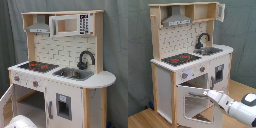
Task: Play with the kitchen
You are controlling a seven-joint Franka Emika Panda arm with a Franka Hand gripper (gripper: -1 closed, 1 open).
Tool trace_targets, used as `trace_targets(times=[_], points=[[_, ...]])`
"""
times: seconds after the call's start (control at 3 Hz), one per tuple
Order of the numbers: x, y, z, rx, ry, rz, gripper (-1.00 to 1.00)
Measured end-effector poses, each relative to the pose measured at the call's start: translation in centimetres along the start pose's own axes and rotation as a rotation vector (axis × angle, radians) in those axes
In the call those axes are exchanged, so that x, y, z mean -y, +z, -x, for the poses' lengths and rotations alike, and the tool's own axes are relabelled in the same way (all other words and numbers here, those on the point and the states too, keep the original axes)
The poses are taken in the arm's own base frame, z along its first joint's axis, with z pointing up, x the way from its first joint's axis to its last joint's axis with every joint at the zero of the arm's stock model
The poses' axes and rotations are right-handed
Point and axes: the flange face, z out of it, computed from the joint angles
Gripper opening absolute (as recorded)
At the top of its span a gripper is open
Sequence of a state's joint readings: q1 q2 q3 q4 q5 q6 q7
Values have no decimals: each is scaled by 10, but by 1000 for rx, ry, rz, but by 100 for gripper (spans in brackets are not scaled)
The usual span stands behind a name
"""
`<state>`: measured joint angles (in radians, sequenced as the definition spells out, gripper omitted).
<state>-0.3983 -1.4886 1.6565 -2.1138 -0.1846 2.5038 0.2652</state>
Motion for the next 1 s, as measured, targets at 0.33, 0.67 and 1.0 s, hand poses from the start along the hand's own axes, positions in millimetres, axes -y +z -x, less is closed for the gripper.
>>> trace_targets(times=[0.33, 0.67, 1.0], points=[[9, 4, 6, 12, 94, -4, 100], [14, 8, 12, 25, 183, -5, 100], [21, 13, 20, 43, 281, -5, 100]])
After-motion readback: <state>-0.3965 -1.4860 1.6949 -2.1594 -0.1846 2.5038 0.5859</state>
